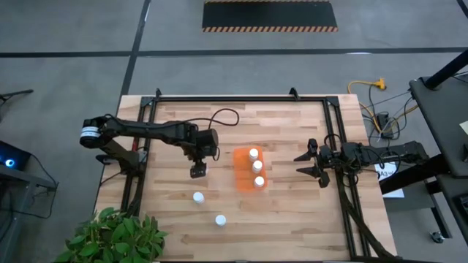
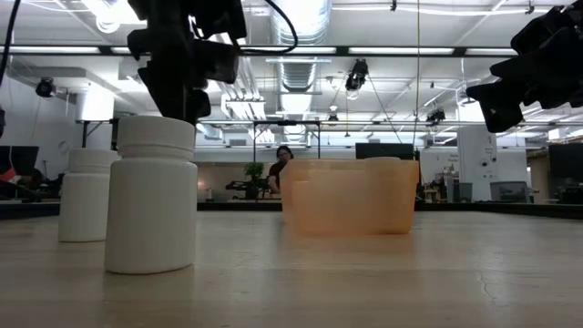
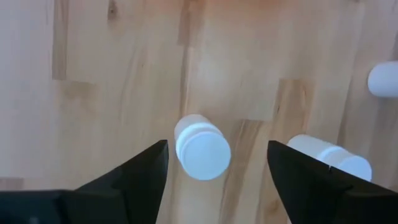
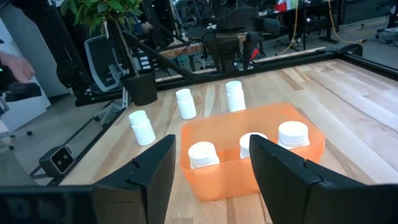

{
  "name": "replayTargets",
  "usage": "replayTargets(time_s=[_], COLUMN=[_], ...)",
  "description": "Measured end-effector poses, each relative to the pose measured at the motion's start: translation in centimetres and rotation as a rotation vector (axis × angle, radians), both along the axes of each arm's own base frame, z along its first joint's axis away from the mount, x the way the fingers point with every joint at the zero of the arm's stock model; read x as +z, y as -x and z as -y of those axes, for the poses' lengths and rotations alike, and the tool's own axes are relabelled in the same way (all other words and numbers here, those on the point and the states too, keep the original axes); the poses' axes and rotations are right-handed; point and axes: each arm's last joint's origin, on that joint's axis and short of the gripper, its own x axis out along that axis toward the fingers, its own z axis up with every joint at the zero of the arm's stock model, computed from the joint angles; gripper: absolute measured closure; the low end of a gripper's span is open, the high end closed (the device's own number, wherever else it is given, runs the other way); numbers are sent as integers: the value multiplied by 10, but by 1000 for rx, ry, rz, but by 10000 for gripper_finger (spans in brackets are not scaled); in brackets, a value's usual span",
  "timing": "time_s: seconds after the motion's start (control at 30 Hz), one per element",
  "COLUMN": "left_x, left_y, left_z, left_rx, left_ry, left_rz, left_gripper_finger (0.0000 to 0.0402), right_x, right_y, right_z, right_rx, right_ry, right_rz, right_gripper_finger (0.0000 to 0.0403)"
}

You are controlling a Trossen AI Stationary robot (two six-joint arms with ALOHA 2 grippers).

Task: Pick and place pill bottles into a basket
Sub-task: Put the top white pill bottle into the orange bin

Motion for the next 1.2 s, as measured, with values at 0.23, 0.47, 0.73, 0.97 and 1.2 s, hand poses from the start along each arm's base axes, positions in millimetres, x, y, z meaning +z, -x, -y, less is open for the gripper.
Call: replayTargets(time_s=[0.23,0.47,0.73,0.97,1.2], left_x=[-8,-30,-30,-31,-32], left_y=[3,14,12,9,7], left_z=[1,3,3,3,3], left_rx=[62,27,3,-28,-29], left_ry=[19,40,31,20,16], left_rz=[-34,-108,-76,-40,-4], left_gripper_finger=[146,146,146,146,146], right_x=[0,0,0,0,0], right_y=[0,0,0,0,0], right_z=[0,0,0,0,0], right_rx=[0,0,0,0,0], right_ry=[0,0,0,0,0], right_rz=[0,0,0,0,0], right_gripper_finger=[209,209,209,209,209])
